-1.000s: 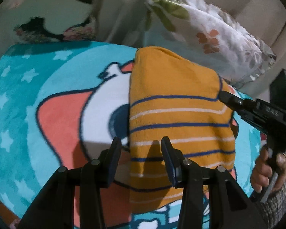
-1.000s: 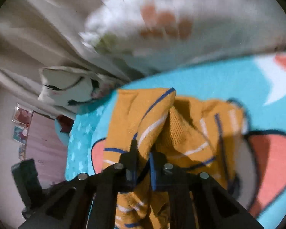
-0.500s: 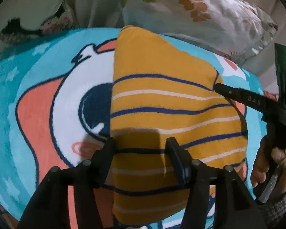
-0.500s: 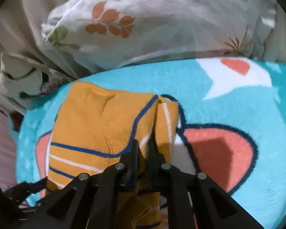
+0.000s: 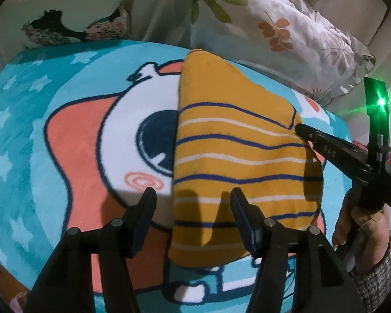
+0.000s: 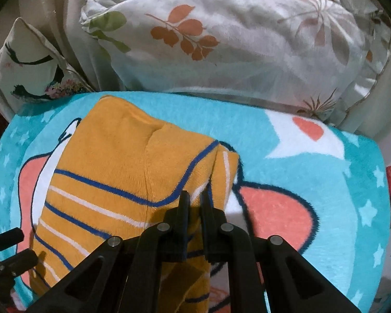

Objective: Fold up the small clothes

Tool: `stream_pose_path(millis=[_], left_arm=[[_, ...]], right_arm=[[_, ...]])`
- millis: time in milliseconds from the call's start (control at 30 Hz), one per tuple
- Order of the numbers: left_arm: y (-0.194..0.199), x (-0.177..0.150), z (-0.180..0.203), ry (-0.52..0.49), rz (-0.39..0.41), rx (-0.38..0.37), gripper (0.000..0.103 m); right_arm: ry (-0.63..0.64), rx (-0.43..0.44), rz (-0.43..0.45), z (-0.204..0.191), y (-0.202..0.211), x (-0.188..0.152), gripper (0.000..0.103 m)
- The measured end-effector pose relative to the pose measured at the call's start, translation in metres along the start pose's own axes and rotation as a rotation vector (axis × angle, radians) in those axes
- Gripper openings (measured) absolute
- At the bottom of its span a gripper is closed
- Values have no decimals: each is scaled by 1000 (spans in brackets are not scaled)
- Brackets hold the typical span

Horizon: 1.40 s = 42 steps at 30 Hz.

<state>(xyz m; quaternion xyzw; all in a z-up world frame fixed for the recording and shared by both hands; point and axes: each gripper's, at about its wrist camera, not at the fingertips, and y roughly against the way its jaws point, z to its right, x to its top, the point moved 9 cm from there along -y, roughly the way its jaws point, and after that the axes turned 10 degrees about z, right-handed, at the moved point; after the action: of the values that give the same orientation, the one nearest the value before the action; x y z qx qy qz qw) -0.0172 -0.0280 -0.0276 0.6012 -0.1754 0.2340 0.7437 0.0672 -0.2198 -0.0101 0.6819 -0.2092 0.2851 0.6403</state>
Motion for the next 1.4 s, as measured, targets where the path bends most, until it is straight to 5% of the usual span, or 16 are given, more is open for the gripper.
stream_pose_path(millis=[300, 467, 533, 600, 667, 800, 833, 867, 967, 1200, 1400], left_arm=[[11, -2, -10, 19, 10, 11, 58], [12, -1, -10, 16, 13, 11, 58], [13, -1, -11, 20, 15, 10, 58], [13, 0, -12, 22, 18, 10, 58], [15, 0, -13, 21, 22, 12, 58], [15, -1, -14, 20, 20, 17, 58], [15, -1, -14, 18, 18, 19, 58], [15, -2, -14, 17, 16, 21, 58], [17, 1, -13, 6, 25, 32, 58], [0, 2, -4, -77, 1, 97, 58], [-25, -7, -5, -137, -56, 171, 58]], right_arm=[[6, -61, 11, 11, 13, -1, 3], [-88, 28, 7, 14, 28, -2, 4], [-134, 91, 7, 9, 34, -3, 10], [-189, 179, 10, 2, 41, -5, 40], [-233, 256, 3, -8, 44, -10, 54], [-207, 266, -49, -30, 31, -26, 52], [-180, 253, -50, -34, 28, -29, 45], [-161, 246, -54, -37, 27, -30, 25], [-156, 203, -55, -30, 33, -26, 14], [-66, 48, -83, -4, 27, -41, 13], [-96, 60, -79, 2, 20, -46, 16]])
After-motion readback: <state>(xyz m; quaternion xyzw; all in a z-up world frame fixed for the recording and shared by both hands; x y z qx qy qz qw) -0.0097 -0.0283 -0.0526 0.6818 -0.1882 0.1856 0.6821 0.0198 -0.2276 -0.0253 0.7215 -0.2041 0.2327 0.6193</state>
